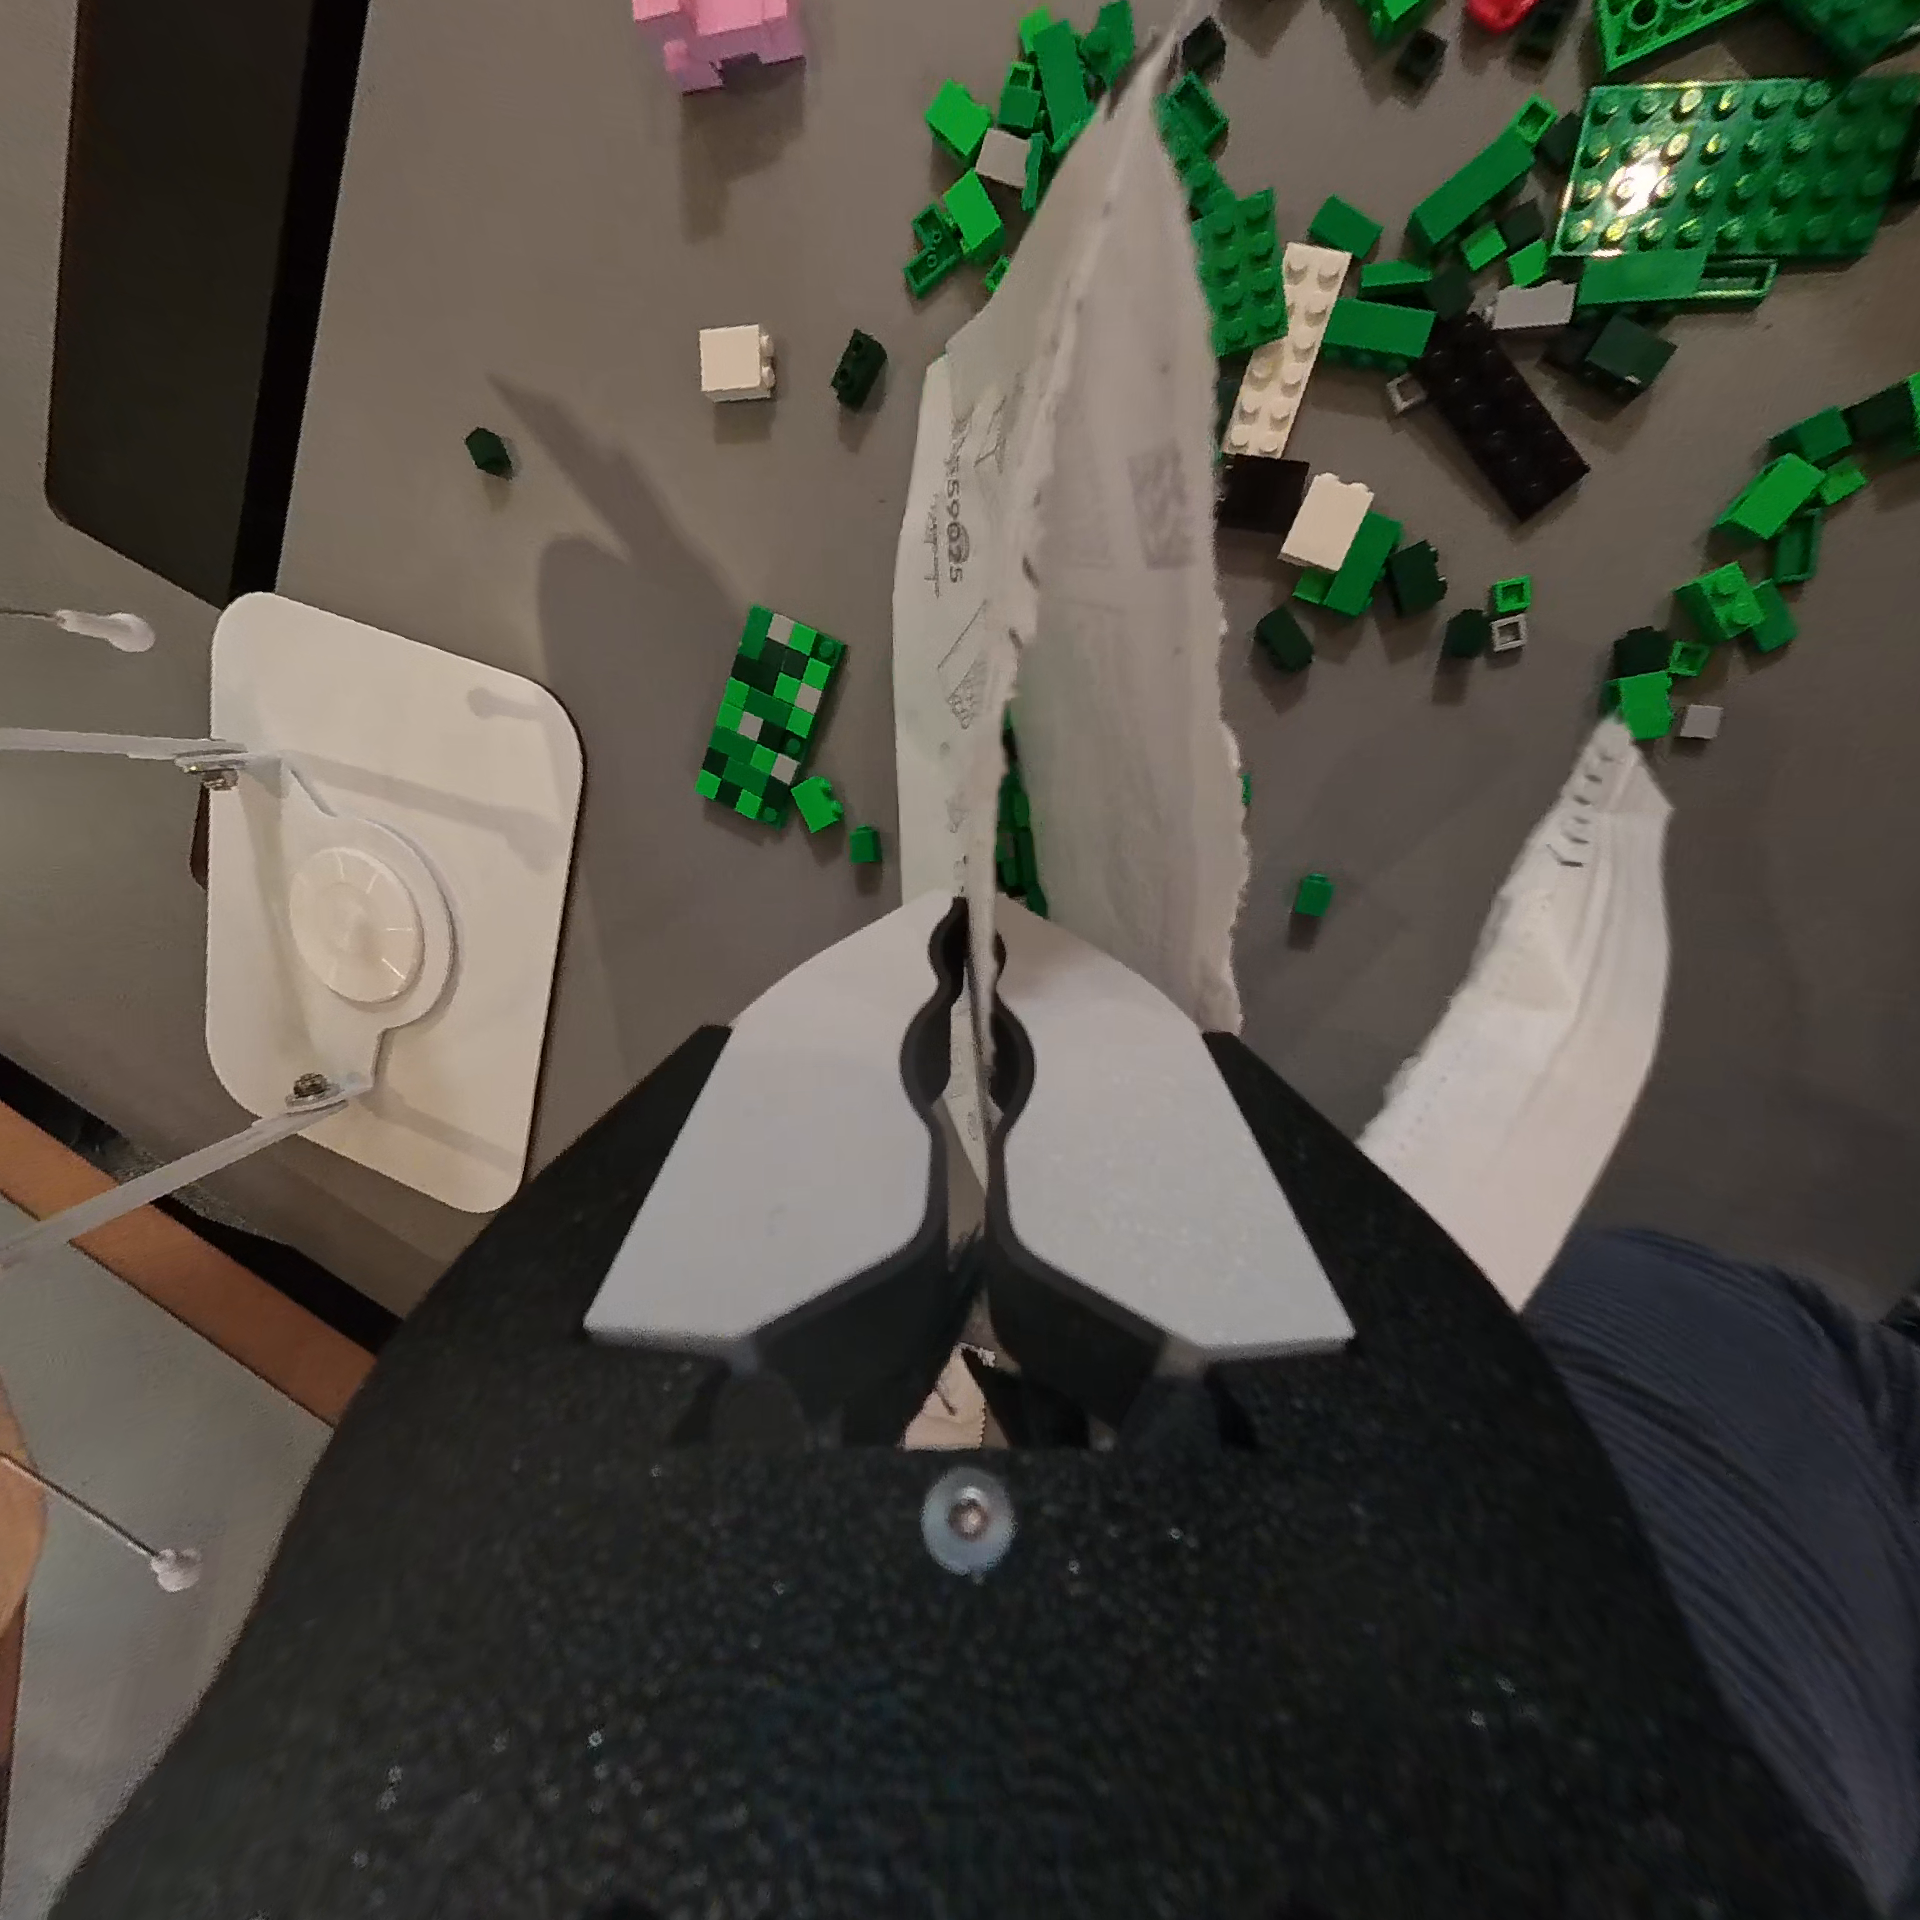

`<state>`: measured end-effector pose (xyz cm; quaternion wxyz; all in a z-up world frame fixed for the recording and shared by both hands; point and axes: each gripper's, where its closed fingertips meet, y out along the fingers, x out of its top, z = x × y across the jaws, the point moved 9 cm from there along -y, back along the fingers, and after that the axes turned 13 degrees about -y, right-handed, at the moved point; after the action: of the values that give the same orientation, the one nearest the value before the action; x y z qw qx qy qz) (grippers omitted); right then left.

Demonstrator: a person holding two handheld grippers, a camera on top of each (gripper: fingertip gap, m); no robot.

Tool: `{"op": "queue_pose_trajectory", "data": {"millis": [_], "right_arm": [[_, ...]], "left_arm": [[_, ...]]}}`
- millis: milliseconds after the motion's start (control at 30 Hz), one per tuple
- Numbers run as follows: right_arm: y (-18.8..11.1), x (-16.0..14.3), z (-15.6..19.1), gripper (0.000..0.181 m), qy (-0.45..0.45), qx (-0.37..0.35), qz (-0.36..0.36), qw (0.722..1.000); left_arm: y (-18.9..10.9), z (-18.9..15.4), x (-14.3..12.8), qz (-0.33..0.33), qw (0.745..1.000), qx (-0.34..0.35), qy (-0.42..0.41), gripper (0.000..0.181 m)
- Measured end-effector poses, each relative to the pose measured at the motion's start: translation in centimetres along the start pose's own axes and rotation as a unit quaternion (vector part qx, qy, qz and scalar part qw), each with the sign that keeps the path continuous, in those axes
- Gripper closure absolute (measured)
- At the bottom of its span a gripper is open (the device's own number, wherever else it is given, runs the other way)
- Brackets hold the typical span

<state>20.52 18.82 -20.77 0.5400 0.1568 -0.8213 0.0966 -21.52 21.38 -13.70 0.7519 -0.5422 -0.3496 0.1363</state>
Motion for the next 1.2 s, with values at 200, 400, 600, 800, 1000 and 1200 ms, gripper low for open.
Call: {"op": "queue_pose_trajectory", "data": {"millis": [200, 400, 600, 800, 1000, 1200], "right_arm": [[0.1, -0.2, 0.1, 0.172, -0.003, 0.002, 0.001, 1.000], [1.8, -1.9, 1.3, 0.176, 0.002, 0.071, 0.090, 0.993], [3.1, -2.6, 1.7, 0.155, 0.041, 0.144, 0.155, 0.977], [2.8, -1.4, 2.5, 0.172, -0.018, 0.126, 0.148, 0.981], [2.9, -1.2, 4.7, 0.172, -0.049, 0.189, 0.171, 0.966], [3.1, -1.8, 7.0, 0.172, -0.044, 0.308, 0.204, 0.928]], "left_arm": [[0.0, 0.0, 0.0, -0.001, 1.000, -0.005, 0.002, 0.181], [0.1, 0.2, -0.3, -0.002, 1.000, -0.009, 0.000, 0.181], [-0.4, 0.5, -0.8, -0.011, 1.000, -0.007, -0.010, 0.181], [-0.6, 0.6, -1.0, -0.018, 1.000, -0.008, -0.015, 0.181], [-0.8, 0.3, -1.0, -0.024, 1.000, -0.010, -0.006, 0.181], [-0.9, 0.2, -1.0, -0.027, 1.000, -0.011, -0.003, 0.181]]}}
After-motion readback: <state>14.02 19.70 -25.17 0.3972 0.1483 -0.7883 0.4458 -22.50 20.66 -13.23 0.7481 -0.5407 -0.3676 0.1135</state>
